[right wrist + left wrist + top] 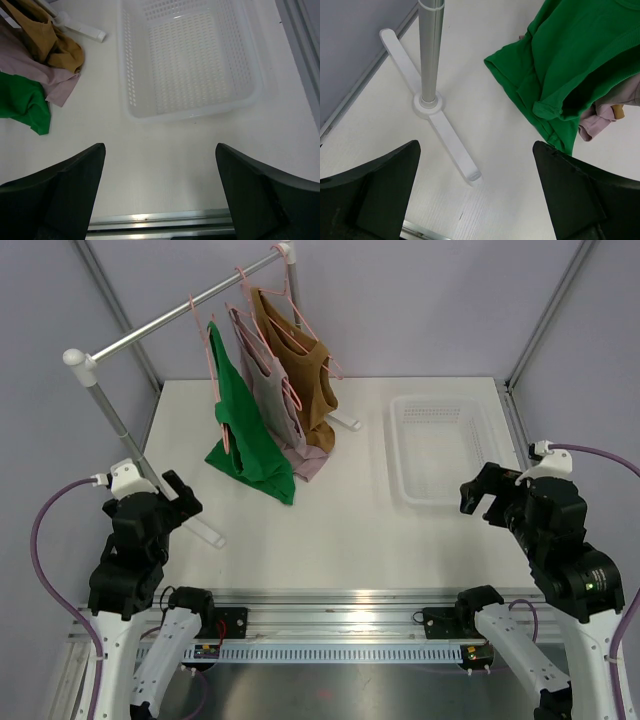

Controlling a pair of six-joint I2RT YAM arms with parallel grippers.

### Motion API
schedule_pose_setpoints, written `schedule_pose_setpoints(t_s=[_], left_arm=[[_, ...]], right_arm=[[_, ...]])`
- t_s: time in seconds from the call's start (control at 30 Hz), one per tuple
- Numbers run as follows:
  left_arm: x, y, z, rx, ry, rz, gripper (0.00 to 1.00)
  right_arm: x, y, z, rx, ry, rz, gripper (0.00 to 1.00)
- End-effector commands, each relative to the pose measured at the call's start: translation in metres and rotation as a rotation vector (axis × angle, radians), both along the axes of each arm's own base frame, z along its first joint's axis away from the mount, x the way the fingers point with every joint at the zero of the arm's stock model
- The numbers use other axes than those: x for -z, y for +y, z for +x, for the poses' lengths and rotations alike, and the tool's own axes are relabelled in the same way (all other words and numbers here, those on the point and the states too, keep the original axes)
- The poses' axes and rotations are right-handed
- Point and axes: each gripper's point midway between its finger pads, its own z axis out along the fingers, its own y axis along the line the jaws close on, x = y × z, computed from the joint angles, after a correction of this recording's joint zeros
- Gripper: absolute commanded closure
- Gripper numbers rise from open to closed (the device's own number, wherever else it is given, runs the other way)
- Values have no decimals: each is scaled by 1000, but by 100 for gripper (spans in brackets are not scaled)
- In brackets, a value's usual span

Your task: Remove the tank top from the hanger

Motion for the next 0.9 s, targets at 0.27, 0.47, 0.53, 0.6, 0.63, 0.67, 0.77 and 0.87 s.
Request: schedule_pose_setpoints(t_s=[0.27,0.47,0.53,0.6,0.63,0.67,0.77,0.87], left_arm=[[-10,-16,7,39,-17,-96,1],[-80,-53,17,226,-142,-194,1],[-110,-65,25,285,-168,-220,1],[-128,-72,32,315,-181,-227,1],[-130,-75,46,322,-155,-224,1],[-155,-76,46,333,-204,-215,1],[-167,-81,76,354,-176,-180,1],[-179,-86,105,364,-144,-158,4]], right_arm=[[-8,32,18,-107,-39,114,1],[-3,45,23,-153,-19,154,1],[-1,48,22,-164,-18,163,1],[1,49,24,-167,-18,169,1],[1,50,24,-171,-19,171,1],[1,50,24,-171,-19,175,1],[0,62,21,-233,-12,206,0],[-1,69,18,-269,-11,226,0]])
